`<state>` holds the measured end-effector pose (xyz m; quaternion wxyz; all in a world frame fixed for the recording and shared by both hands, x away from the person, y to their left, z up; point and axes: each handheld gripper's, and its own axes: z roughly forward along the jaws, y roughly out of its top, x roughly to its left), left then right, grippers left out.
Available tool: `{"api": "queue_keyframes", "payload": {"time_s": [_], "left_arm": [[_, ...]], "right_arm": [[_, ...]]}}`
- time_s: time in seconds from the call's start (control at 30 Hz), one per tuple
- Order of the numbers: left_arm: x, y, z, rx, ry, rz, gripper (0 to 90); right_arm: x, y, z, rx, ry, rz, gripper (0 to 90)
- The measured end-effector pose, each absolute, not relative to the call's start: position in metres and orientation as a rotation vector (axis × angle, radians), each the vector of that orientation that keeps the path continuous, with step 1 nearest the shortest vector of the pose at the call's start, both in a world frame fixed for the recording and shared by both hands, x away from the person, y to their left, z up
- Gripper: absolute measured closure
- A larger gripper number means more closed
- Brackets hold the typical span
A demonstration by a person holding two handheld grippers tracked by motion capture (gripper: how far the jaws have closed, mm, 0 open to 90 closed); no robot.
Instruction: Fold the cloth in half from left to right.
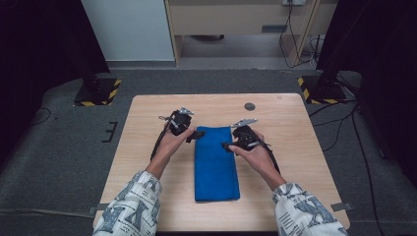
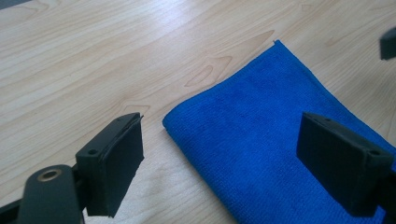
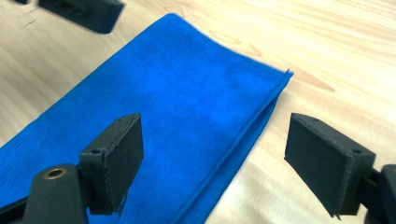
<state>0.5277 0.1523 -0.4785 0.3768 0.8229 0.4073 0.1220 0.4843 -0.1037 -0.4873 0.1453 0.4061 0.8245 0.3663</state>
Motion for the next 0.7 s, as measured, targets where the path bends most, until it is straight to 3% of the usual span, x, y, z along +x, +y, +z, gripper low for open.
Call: {"api": "queue_keyframes", "payload": {"time_s": [0.3,0.7], "left_arm": [[0.531,0.158,-0.475,2.085,1.055,0.336,16.5],[0.536,0.157,-0.482,2.094,1.071,0.345,18.3]], "right_arm": [[0.513,-0.093,-0.483,1.142,2.374,1.039,31.7],[0.539,-0.097,-0.486,1.2,2.347,1.065,38.7]]}}
